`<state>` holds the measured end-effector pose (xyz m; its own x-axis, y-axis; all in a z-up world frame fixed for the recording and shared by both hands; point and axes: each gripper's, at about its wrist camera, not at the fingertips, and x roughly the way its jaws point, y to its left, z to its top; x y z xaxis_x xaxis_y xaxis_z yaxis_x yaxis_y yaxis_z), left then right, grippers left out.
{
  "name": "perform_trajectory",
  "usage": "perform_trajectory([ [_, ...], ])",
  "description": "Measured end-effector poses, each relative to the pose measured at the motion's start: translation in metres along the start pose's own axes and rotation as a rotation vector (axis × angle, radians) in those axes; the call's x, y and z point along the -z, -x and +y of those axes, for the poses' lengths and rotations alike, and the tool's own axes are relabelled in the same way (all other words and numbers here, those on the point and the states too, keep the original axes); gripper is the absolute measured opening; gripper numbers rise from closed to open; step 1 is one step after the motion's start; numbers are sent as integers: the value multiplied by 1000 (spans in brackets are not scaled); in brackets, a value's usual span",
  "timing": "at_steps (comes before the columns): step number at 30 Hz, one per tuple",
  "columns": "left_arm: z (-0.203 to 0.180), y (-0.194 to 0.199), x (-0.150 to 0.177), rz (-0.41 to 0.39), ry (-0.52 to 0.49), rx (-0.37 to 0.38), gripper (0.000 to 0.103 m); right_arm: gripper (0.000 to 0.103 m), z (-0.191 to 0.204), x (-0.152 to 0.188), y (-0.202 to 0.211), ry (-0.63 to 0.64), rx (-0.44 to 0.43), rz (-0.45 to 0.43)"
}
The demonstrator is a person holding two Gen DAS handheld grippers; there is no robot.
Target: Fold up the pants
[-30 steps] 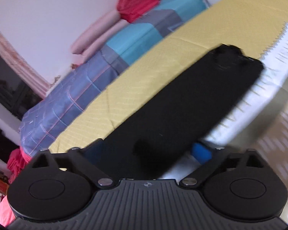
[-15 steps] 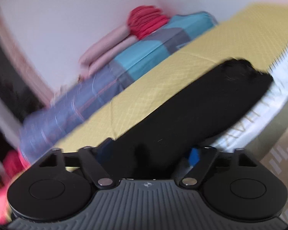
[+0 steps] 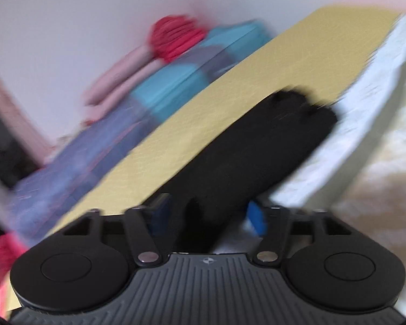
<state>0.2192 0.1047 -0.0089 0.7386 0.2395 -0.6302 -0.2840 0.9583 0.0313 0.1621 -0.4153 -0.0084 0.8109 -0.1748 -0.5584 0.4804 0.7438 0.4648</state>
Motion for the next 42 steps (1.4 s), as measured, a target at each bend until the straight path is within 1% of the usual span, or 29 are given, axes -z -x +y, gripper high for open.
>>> perform_trajectory([
  [1,3,3,-1,-14,22,9,103,79,4,2,9,21,60,-46],
  [2,7,7,-3,-30,44,21,103,79,10,4,16,46,87,-80],
  [3,9,10,-4,-48,65,32,103,79,15,8,22,67,80,-95],
  [5,12,17,-5,-79,86,65,103,79,33,18,30,119,1,-77],
  [7,10,21,-6,-99,79,96,103,79,60,34,34,235,-100,-33],
  [9,5,24,-5,-108,58,137,103,80,89,53,34,351,-239,36],
  [12,-3,27,-2,-111,15,217,103,82,120,75,24,415,-490,222],
  [14,-10,26,0,-96,-22,269,103,84,130,85,10,423,-587,353],
  [15,-14,23,1,-74,-44,296,103,84,131,88,2,425,-595,389],
  [16,-17,18,2,-42,-60,314,103,81,129,88,-5,427,-572,396],
  [17,-20,12,3,-9,-71,316,103,74,123,84,-11,415,-550,389],
  [18,-23,5,4,23,-82,304,103,61,113,77,-17,364,-563,401],
  [19,-25,0,5,41,-94,285,103,60,99,66,-23,279,-575,418],
  [21,-27,-3,6,47,-107,268,103,62,64,44,-30,137,-524,360],
  [22,-28,-3,7,42,-112,264,103,58,48,33,-31,114,-484,315],
  [23,-28,-2,9,37,-120,260,103,56,32,24,-31,88,-472,286],
  [25,-30,-4,10,38,-134,250,103,50,-4,6,-37,-11,-479,270],
  [26,-30,-5,11,38,-137,247,103,49,-21,-1,-37,-57,-451,252],
  [27,-30,-5,11,38,-138,247,103,44,-37,-11,-38,-86,-428,222],
  [28,-30,-5,11,38,-138,247,103,39,-52,-20,-39,-116,-424,207],
  [30,-30,-5,11,38,-139,246,103,35,-78,-36,-40,-188,-407,172],
  [32,-30,-6,10,37,-141,245,103,36,-95,-50,-33,-222,-299,90],
  [33,-30,-5,10,37,-142,244,103,44,-98,-55,-27,-220,-216,48],
  [34,-31,-5,10,37,-142,243,103,68,-98,-58,-20,-207,-109,7],
  [35,-31,-5,11,37,-143,243,103,79,-97,-59,-13,-190,6,-36],
  [36,-31,-6,11,37,-143,242,103,83,-96,-58,-6,-172,100,-86],
  [37,-31,-5,11,37,-143,243,103,83,-97,-57,-1,-146,139,-113],
  [38,-31,-5,11,37,-142,243,103,83,-96,-55,3,-120,140,-109],
  [42,-31,-6,11,37,-143,242,103,83,-97,-44,20,-129,61,-29],
])
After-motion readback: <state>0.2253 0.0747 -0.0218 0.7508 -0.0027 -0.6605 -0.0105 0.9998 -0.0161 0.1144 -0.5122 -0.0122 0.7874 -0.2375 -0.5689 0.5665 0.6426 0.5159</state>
